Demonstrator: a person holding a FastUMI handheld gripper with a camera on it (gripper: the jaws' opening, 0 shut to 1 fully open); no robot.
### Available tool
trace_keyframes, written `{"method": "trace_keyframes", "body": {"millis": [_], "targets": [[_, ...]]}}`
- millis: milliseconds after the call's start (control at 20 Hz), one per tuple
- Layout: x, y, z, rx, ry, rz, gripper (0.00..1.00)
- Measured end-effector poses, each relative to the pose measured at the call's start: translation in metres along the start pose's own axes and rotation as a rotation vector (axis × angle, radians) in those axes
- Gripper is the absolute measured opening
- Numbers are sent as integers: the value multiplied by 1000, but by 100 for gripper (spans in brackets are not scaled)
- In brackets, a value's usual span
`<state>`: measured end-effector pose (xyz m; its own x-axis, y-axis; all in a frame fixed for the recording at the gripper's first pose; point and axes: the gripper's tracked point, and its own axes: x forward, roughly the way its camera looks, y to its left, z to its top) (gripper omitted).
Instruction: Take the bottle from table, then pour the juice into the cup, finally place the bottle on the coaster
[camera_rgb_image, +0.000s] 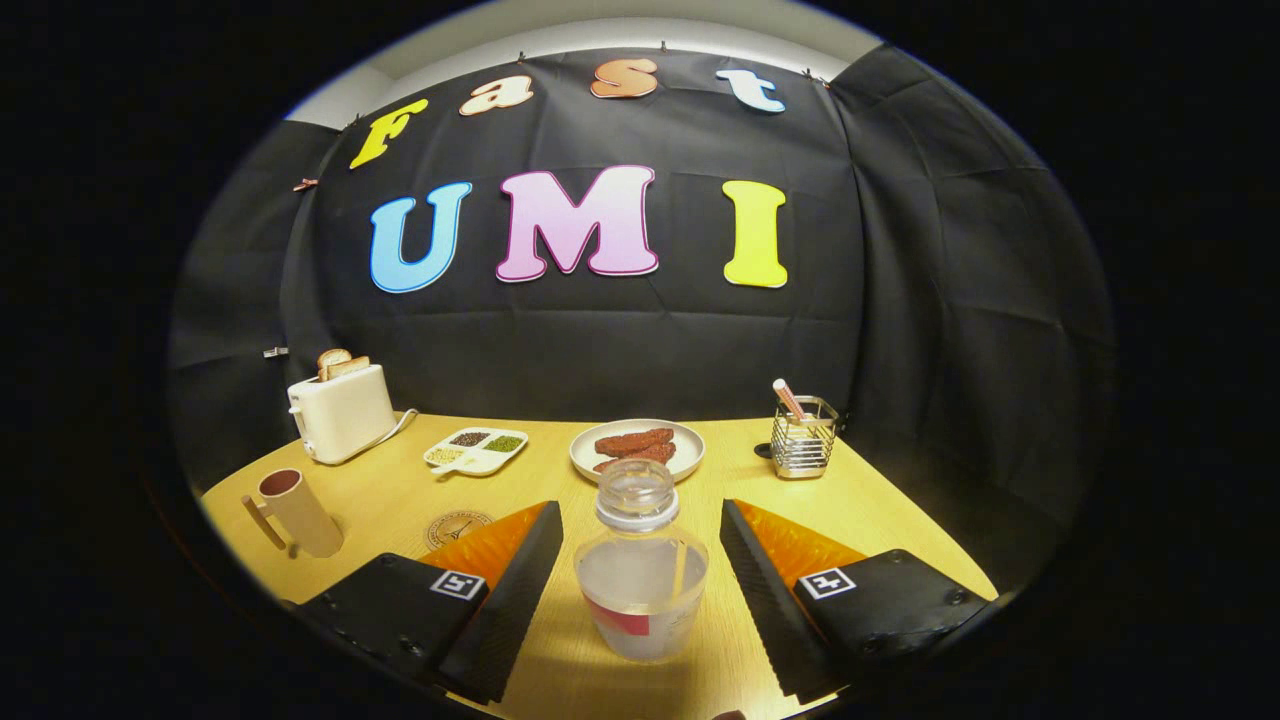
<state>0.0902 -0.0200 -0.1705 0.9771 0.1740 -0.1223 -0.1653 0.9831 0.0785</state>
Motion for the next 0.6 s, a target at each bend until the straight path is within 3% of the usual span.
{"method": "trace_keyframes", "body": {"millis": [150, 300, 600], "targets": [[6, -1, -2, 3, -6, 12, 97], [12, 1, -11, -12, 3, 24, 84], [15, 4, -18, -24, 16, 46, 79]]}}
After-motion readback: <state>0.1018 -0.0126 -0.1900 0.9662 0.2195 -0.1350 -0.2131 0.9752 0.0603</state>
